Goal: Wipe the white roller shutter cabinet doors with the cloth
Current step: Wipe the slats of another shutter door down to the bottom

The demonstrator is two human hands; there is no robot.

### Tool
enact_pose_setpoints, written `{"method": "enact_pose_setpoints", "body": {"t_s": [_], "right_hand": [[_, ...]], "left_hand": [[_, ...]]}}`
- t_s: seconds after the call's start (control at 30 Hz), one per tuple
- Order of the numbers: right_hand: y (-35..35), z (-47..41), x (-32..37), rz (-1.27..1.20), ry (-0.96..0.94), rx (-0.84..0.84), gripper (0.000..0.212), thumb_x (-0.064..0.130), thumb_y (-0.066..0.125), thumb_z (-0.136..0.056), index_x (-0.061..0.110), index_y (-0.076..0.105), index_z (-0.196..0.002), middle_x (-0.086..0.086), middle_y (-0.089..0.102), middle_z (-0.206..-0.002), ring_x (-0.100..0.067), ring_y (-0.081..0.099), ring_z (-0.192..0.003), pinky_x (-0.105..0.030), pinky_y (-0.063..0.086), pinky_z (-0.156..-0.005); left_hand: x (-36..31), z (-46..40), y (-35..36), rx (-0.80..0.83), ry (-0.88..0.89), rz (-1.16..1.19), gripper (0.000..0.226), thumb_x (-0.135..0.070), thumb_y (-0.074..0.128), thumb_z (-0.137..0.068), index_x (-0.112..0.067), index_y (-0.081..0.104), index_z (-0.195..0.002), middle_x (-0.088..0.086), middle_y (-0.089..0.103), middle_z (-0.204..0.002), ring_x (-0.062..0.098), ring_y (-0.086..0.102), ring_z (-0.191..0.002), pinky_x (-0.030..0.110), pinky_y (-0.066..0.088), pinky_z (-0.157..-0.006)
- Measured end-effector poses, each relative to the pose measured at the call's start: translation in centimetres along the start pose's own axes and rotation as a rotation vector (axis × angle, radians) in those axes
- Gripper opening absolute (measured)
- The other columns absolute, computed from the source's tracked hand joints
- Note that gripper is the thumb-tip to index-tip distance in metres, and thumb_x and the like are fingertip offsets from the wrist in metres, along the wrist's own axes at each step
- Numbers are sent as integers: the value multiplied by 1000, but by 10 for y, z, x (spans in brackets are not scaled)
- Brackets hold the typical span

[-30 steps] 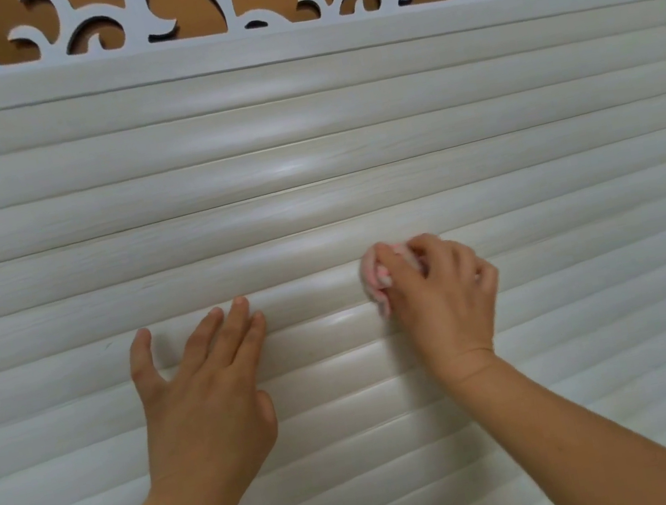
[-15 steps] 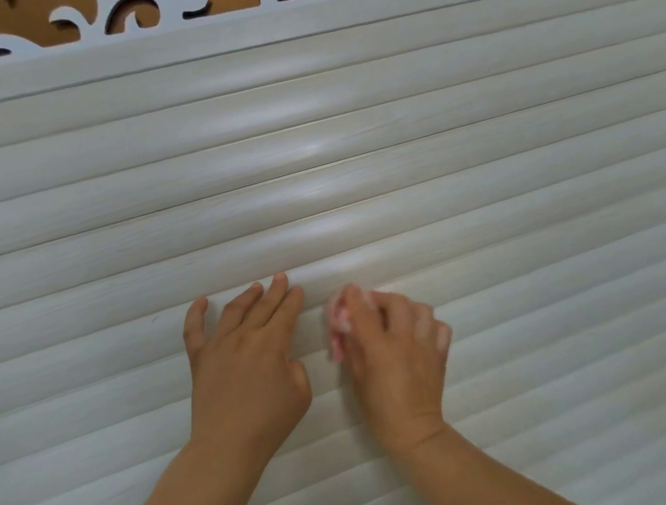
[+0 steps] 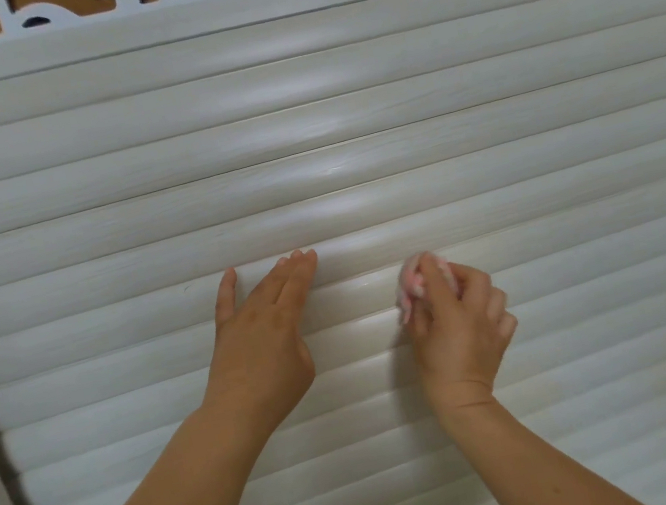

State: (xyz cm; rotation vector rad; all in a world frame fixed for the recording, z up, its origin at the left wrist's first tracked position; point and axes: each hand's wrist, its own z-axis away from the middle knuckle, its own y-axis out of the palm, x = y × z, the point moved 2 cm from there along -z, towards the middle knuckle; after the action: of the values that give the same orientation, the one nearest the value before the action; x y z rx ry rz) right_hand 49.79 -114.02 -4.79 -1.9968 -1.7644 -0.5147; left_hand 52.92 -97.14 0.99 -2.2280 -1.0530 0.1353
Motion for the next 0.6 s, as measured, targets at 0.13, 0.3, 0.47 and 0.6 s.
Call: {"method": "enact_pose_setpoints", "body": {"t_s": [0.13,0.3,0.47,0.6], "right_hand": [[-2,7,17,107,-500,49,42,25,52,-74,27,68,-112,-2,65,-107,-24,45,-89,-35,28,-74],[-12,-15,-14,162,-515,63,43,29,46,-77,29,67,-115,0,65,-109,-21,42,-91,-33,24,-76],[-20,-32,-42,167,-362,132,40,29,47,-78,29,67,-113,-3,65,-107,-29,53,-90,-34,26,-75],[-32,-58,-82,198,-57,148,33,20,56,-88,24,63,-120,-12,59,-118,-36,53,-101,-34,22,-80]], "left_hand": [[4,3,0,-4,19,-54,83,5,46,-62,-16,37,-142,1,42,-144,15,42,-132,46,-1,-112],[9,30,1,-31,-191,-200,79,2,68,-55,-11,52,-132,9,47,-140,25,46,-128,48,-11,-108],[25,49,7,28,-258,-297,85,9,69,-50,-10,51,-131,10,40,-145,26,45,-128,52,-19,-106],[26,48,12,28,-289,-297,89,9,69,-50,-12,48,-134,8,37,-147,24,41,-131,52,-20,-106]]}}
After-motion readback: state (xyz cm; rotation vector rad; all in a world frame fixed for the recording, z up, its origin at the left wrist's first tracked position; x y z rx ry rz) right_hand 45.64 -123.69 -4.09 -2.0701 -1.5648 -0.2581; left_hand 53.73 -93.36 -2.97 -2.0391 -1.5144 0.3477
